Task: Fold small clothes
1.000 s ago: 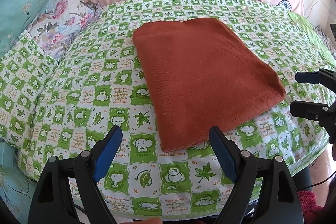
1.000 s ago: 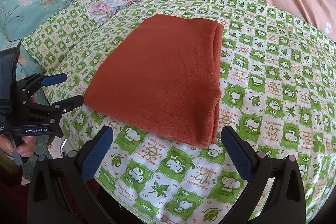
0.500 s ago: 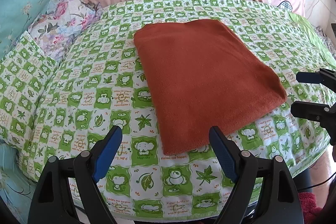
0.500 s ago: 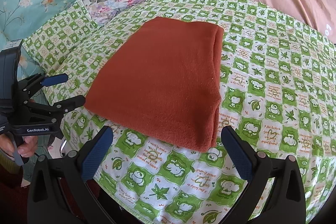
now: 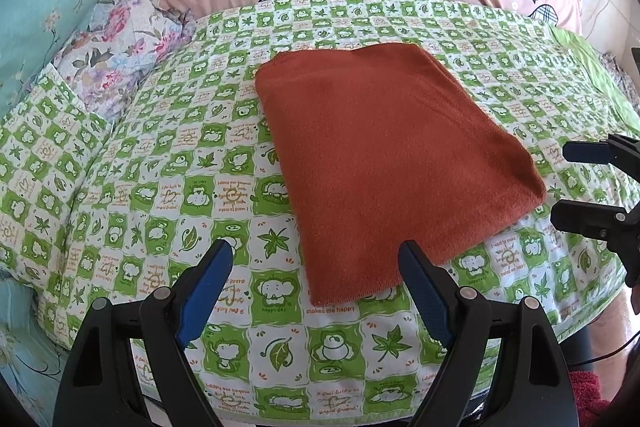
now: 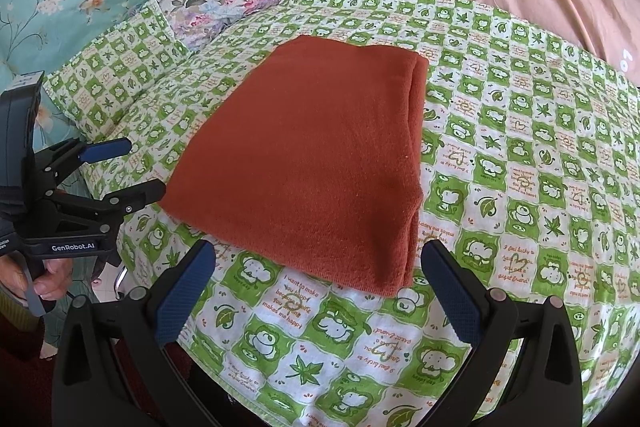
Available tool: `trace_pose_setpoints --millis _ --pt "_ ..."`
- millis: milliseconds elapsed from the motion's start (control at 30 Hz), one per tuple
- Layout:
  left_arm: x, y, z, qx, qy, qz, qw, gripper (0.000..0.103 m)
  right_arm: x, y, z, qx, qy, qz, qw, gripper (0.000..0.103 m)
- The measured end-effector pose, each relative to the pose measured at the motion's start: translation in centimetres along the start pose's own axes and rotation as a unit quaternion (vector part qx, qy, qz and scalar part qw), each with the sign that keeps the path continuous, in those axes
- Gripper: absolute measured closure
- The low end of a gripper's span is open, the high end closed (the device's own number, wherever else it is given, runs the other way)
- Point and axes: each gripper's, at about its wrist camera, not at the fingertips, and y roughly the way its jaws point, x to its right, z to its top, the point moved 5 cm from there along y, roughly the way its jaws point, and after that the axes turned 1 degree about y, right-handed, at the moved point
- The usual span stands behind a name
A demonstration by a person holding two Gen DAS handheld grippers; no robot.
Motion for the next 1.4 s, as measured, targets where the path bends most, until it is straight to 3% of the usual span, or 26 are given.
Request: trace_pose_setpoints --millis 1400 --pt "0.0 1.2 2.3 0.004 0.003 0.002 1.0 0.017 1.3 1.4 2.3 0.003 0.002 0.007 1.0 0.001"
